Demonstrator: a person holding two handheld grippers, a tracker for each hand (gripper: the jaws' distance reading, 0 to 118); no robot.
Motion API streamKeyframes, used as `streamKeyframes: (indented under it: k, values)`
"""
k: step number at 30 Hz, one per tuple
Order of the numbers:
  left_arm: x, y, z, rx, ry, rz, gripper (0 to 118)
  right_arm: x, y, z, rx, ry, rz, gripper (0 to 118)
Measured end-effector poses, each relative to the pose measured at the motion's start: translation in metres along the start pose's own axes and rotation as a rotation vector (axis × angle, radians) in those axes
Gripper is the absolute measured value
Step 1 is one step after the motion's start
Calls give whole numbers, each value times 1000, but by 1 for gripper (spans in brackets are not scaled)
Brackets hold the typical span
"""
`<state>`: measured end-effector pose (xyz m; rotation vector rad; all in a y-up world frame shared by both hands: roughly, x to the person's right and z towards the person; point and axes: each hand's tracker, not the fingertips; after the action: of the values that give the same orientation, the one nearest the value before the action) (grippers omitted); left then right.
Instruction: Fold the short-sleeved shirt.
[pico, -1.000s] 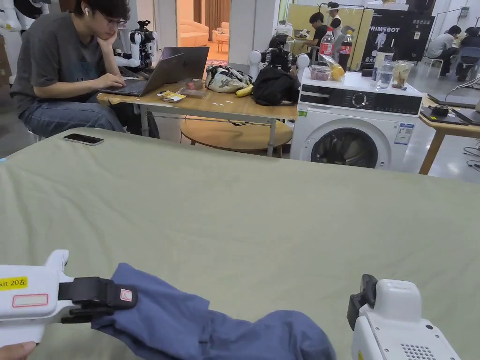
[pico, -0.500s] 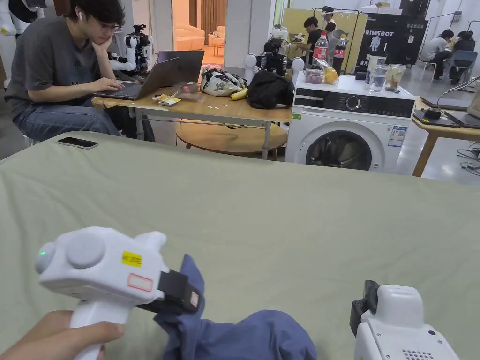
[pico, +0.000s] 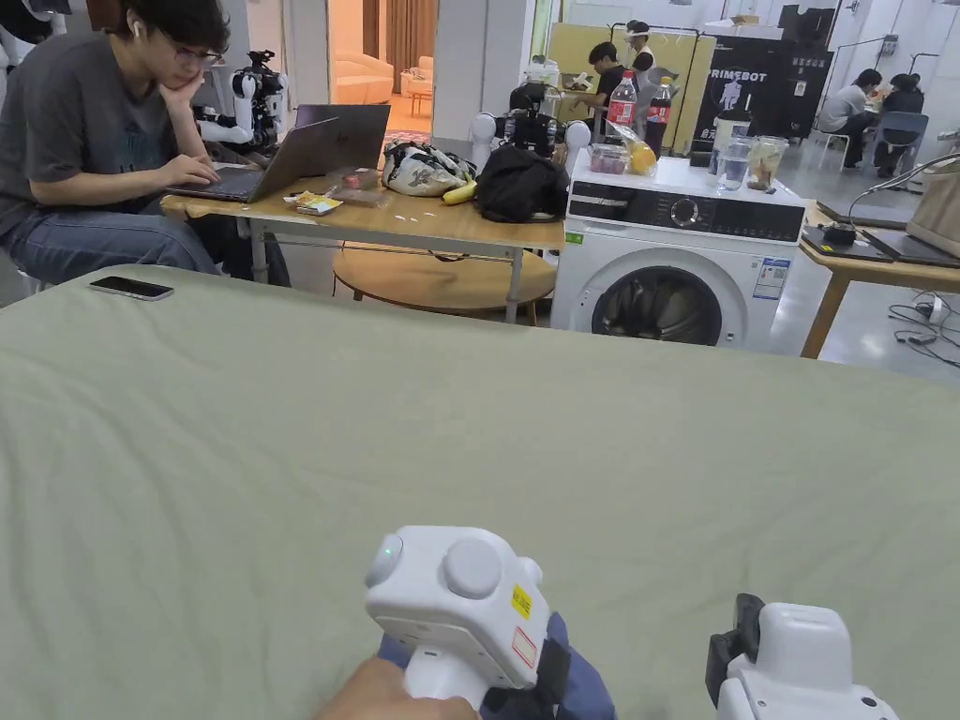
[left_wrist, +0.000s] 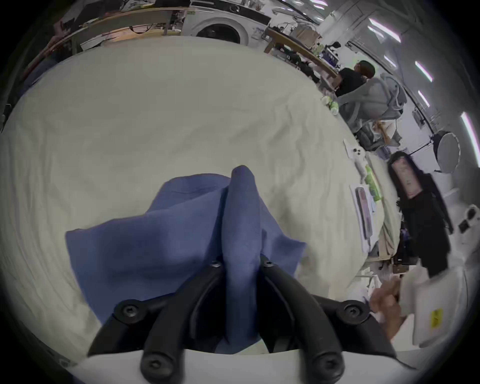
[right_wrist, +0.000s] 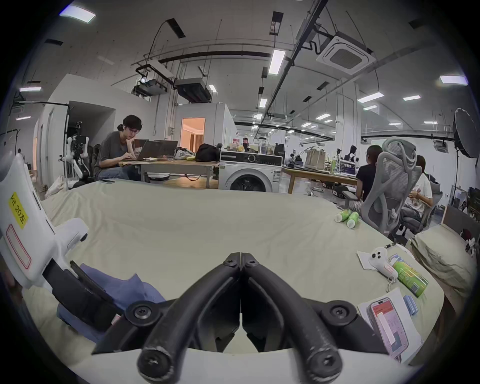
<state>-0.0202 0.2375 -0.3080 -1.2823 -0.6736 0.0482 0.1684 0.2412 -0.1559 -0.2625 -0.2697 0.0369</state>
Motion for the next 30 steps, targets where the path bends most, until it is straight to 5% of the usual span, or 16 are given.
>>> streamKeyframes:
  k: [2, 8, 9, 11, 12, 15, 18, 23, 30]
  values:
    - [-9, -1, -2, -2, -96, 44, 55, 1, -1, 0, -6, -1, 1, 0]
    - [-13, -15, 45, 86, -219, 22, 54, 5, -2, -2, -17, -2, 5, 0]
    - [-18, -17, 52, 118, -242, 38, 47, 5, -3, -2, -15, 0, 3, 0]
    - [-24, -21, 62, 187, -257, 58, 8, 6, -3, -1, -15, 1, 1, 0]
    - [-27, -20, 61, 214, -249, 53, 6, 6, -3, -1, -15, 0, 0, 0]
    - [-34, -13, 33, 168, -216, 82, 4, 5, -3, -2, -25, 5, -15, 0]
    - [-40, -13, -10, 76, -411, 139, 0, 2, -5, -4, -30, 10, -20, 0]
    - [-46, -19, -68, 51, -399, 240, 0, -1, -7, -6, -37, 14, -22, 0]
    - [-42, -18, -53, 80, -385, 216, 0, -5, -4, -7, -31, 18, -5, 0]
